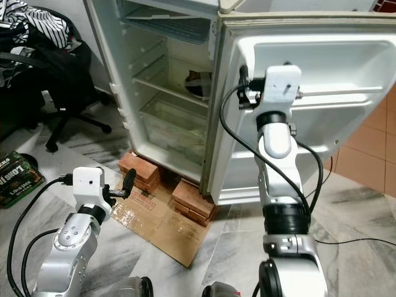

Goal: Restocking fridge

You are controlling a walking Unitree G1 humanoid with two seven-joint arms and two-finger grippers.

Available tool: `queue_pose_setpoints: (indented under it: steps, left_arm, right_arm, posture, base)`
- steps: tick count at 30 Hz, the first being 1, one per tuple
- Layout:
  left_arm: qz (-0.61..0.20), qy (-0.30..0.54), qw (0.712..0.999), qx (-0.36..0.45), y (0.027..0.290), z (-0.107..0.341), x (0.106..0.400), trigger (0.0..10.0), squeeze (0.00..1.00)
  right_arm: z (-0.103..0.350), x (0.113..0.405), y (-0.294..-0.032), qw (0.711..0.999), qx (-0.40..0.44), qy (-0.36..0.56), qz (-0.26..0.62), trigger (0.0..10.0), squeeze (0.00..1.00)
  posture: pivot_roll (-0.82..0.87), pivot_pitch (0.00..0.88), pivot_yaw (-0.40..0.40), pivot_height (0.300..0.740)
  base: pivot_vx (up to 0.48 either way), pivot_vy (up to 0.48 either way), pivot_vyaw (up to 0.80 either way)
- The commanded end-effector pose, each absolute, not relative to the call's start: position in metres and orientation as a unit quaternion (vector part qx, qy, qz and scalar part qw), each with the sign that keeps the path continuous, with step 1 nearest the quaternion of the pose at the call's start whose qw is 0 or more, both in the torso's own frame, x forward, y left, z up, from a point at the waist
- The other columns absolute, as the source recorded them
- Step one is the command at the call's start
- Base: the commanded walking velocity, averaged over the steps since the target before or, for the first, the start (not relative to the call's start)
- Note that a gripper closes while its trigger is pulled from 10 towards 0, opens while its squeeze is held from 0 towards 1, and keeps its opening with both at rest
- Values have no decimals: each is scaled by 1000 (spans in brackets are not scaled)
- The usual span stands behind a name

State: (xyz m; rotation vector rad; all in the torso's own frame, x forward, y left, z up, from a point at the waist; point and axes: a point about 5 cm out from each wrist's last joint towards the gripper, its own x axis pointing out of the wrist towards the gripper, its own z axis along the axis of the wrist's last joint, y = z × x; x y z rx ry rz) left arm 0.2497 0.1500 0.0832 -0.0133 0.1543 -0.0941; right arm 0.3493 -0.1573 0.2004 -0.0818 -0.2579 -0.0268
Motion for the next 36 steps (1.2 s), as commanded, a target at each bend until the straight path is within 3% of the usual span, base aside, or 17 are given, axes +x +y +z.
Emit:
queue_pose_setpoints:
  steps: [1,6,18,23,36]
  left_arm:
    - [-43,76,996,-3,152,85,249,10000,0]
    - [-43,75,996,-1,152,86,249,10000,0]
    - [-39,75,996,-2,152,86,248,10000,0]
    - [-40,75,996,-3,152,86,249,10000,0]
    - [-44,75,996,-3,151,85,249,10000,0]
  right_arm:
    - [197,351,-147,992,-37,-117,9,10000,0]
    - [195,358,-122,994,12,-100,39,10000,0]
    - [205,363,-106,989,52,-108,80,10000,0]
    - [214,356,-99,973,111,-126,161,10000,0]
    - [216,336,-86,939,154,-119,283,10000,0]
  posture:
    - [38,126,14,740]
    - [46,130,14,740]
    - [49,130,5,740]
    - [48,128,5,740]
    - [37,122,6,740]
  base:
    - [0,0,0]
    - [0,0,0]
    - [0,0,0]
    - [0,0,0]
    - [0,0,0]
